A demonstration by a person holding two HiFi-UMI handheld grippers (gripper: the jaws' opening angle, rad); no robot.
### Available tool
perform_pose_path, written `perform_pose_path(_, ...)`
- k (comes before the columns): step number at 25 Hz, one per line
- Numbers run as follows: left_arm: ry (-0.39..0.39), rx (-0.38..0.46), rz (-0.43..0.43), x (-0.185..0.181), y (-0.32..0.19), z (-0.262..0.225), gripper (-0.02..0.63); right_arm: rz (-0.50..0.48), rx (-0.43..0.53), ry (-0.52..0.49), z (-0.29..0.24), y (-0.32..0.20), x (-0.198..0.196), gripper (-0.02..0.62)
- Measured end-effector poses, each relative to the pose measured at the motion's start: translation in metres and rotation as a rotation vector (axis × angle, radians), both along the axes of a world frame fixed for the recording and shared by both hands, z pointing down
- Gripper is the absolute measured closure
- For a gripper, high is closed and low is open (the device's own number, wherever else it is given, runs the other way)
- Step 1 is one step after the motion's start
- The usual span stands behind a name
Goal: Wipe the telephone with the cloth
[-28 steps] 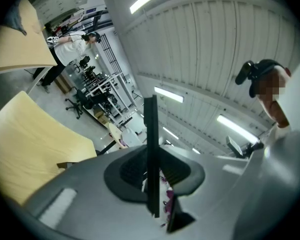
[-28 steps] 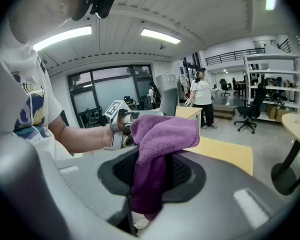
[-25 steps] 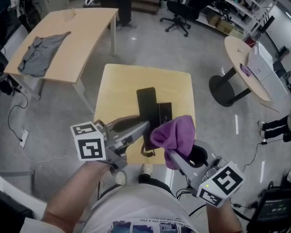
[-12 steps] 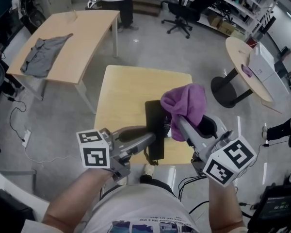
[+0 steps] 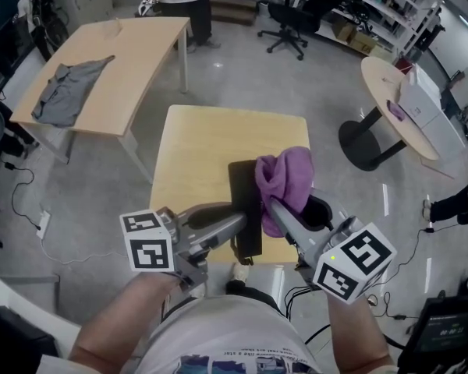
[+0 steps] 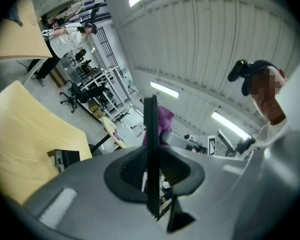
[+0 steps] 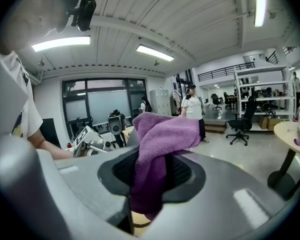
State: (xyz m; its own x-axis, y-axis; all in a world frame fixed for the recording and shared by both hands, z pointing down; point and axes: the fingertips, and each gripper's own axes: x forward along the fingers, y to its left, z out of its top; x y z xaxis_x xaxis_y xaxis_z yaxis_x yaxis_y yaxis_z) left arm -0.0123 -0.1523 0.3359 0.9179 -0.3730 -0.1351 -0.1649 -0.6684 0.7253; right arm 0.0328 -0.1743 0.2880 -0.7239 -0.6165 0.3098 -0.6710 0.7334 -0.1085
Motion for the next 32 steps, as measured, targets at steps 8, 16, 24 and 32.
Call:
perform_pose_path(8, 0.007, 0.003, -0.006, -0.004, -0.007, -0.002, 0.526, 0.001, -0.063, 0.009, 0.03, 0.024, 0.004, 0.482)
perform_pose_path(16, 0.018, 0.011, -0.004, -0.006, -0.013, -0.009, 0.526, -0.007, -0.135, 0.053, 0.062, 0.053, 0.014, 0.482)
perform_pose_path(24, 0.031, 0.015, 0.008, -0.006, -0.013, -0.013, 0.526, -0.022, -0.199, 0.088, 0.087, 0.071, 0.023, 0.482)
perform_pose_path(32, 0.043, 0.023, 0.058, 0.002, -0.002, -0.015, 0.526, 0.048, -0.084, 0.055, 0.049, 0.024, 0.042, 0.482)
